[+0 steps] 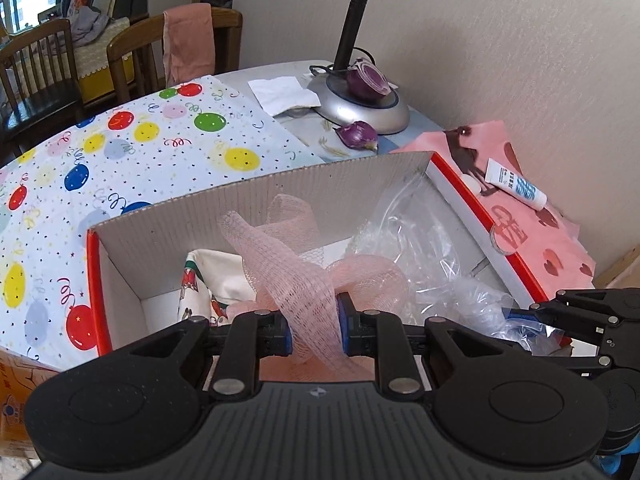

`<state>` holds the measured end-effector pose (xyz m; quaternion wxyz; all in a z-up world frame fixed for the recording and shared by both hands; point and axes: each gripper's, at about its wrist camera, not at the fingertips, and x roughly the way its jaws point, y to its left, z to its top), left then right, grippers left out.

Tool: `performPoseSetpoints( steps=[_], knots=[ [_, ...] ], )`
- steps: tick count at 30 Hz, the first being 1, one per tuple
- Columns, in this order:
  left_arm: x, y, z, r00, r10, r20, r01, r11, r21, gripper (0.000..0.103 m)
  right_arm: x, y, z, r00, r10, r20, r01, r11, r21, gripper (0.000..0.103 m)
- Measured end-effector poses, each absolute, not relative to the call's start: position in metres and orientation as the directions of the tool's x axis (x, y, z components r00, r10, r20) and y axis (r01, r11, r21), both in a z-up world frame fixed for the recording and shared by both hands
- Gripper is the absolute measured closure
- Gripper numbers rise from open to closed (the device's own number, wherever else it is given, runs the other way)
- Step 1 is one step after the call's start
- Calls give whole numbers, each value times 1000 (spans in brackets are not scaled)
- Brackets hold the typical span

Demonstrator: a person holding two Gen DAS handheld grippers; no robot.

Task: Organize soft objects
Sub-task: 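Carry the bath puff and plastic bag with both tools over the red box, then open both tools to drop the bath puff and plastic bag into the box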

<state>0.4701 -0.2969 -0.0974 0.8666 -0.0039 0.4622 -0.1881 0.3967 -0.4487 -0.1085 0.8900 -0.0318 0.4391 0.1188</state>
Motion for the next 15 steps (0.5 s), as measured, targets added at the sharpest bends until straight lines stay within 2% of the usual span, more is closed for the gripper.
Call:
performPoseSetpoints(
  steps=[4,5,7,8,9,15],
  knots=[
    [469,-299,-100,502,-319,-804,334,929,-161,76,395,-447,-109,587,176,-790,-252,967,29,73],
    [469,-298,-101,500,-320,-805,333,929,-162,71,395,-447,-109,588,176,-790,-253,967,27,72],
    [468,-297,-102,497,-320,-806,330,929,-165,51,394,-447,-109,590,174,-789,-258,966,20,69],
    [467,-297,-102,498,-318,-807,327,931,-164,35,394,-446,-108,592,172,-788,-260,965,15,67],
    [466,-296,-101,506,-314,-803,323,932,-161,31,393,-446,-107,594,173,-786,-264,964,13,64],
    [458,-292,-93,534,-309,-787,330,933,-143,31,387,-443,-100,605,191,-773,-292,957,8,53]
  ],
)
